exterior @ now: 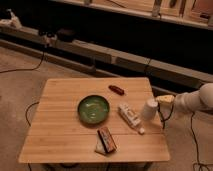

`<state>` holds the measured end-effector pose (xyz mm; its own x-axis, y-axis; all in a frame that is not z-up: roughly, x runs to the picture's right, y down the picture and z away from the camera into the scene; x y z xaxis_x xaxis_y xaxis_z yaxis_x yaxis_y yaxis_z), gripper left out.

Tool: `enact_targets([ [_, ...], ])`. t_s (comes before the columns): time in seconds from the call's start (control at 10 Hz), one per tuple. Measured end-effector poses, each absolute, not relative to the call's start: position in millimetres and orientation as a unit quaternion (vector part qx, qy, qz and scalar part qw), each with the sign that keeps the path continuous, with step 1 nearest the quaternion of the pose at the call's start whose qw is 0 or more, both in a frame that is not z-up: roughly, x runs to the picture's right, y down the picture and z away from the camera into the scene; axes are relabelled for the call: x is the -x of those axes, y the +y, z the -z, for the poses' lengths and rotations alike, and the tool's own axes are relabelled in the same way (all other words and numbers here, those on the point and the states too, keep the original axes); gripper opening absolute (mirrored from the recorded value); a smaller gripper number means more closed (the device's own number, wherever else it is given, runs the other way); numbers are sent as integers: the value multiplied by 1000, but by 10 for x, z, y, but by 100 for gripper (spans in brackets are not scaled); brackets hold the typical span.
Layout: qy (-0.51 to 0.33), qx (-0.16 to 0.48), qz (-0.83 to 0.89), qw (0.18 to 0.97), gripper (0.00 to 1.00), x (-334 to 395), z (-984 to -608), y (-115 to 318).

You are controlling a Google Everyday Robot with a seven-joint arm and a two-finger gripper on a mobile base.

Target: Place the ceramic cup in the ceramic bowl

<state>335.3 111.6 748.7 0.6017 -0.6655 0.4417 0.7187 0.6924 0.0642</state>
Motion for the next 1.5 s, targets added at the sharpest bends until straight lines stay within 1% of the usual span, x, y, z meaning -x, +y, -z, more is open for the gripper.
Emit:
enact_targets([
  [0.7,-199,69,397,894,80,-3274,-7781,916],
  [1.5,-200,113,414,881,80,-3059,-8170,1077],
])
